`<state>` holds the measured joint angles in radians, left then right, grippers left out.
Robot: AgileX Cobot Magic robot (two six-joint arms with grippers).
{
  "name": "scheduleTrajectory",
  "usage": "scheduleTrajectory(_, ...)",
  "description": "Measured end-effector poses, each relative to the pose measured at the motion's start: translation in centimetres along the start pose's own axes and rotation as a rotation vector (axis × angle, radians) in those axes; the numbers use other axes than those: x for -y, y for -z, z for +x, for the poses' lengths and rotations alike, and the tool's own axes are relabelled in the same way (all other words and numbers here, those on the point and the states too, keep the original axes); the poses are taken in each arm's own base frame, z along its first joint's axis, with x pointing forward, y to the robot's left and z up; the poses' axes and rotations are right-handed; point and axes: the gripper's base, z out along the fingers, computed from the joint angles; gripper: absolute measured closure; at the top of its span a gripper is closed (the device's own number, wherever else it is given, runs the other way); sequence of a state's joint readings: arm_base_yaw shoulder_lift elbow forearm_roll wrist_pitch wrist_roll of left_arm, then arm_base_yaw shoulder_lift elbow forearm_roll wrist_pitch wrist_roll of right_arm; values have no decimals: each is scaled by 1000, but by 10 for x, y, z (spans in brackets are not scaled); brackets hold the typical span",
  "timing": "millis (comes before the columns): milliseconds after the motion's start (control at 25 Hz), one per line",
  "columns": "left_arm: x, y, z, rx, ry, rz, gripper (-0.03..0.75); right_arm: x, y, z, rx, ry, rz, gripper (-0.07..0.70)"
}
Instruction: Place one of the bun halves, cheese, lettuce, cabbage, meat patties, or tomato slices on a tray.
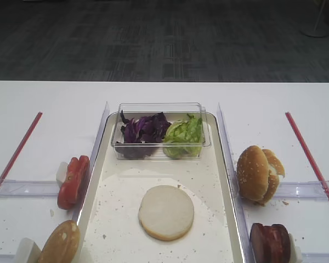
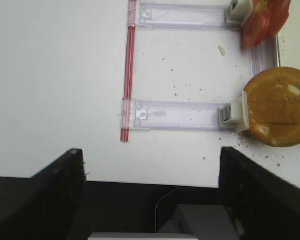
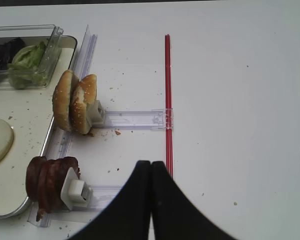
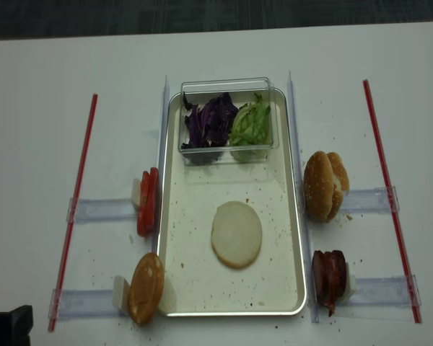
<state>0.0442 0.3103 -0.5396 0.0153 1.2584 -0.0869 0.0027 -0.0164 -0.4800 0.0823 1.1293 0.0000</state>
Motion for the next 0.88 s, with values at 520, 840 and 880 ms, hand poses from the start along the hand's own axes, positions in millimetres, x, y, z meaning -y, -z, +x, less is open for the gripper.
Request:
scheduleTrajectory(520, -2, 18, 24, 186, 1, 15, 206, 0, 0, 0, 0, 0, 0, 267)
scheduleTrajectory(840, -4, 27, 41, 301, -4, 20, 206, 0, 0, 0, 0, 0, 0, 267)
scheduleTrajectory(880, -4, 27, 41, 299, -6, 19, 206, 0, 0, 0, 0, 0, 0, 267)
